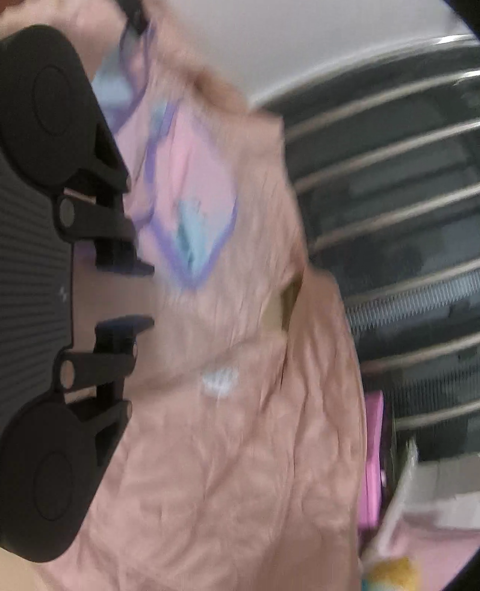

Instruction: Fold clothes

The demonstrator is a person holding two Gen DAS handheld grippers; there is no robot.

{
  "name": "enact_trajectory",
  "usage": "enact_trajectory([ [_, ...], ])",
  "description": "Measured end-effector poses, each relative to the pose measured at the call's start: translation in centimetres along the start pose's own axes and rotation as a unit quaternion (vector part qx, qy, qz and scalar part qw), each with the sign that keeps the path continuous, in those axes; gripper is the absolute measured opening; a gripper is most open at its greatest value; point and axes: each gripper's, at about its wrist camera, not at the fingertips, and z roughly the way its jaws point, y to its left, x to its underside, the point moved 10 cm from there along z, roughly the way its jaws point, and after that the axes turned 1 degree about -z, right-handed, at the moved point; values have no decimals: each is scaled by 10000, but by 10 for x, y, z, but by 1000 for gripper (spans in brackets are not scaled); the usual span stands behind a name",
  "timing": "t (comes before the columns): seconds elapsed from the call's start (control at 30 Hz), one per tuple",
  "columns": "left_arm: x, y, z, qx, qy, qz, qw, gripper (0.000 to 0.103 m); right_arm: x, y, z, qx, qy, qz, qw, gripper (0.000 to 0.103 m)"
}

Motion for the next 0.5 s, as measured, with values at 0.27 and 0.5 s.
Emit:
enact_trajectory([
  [0.27, -3, 39, 2, -900, 79, -332, 9954, 100, 9, 53, -26, -939, 132, -848, 9919, 68],
  [0.5, -4, 37, -2, -1057, 12, -188, 9942, 102, 34, 55, -2, -843, 801, -804, 9900, 3],
])
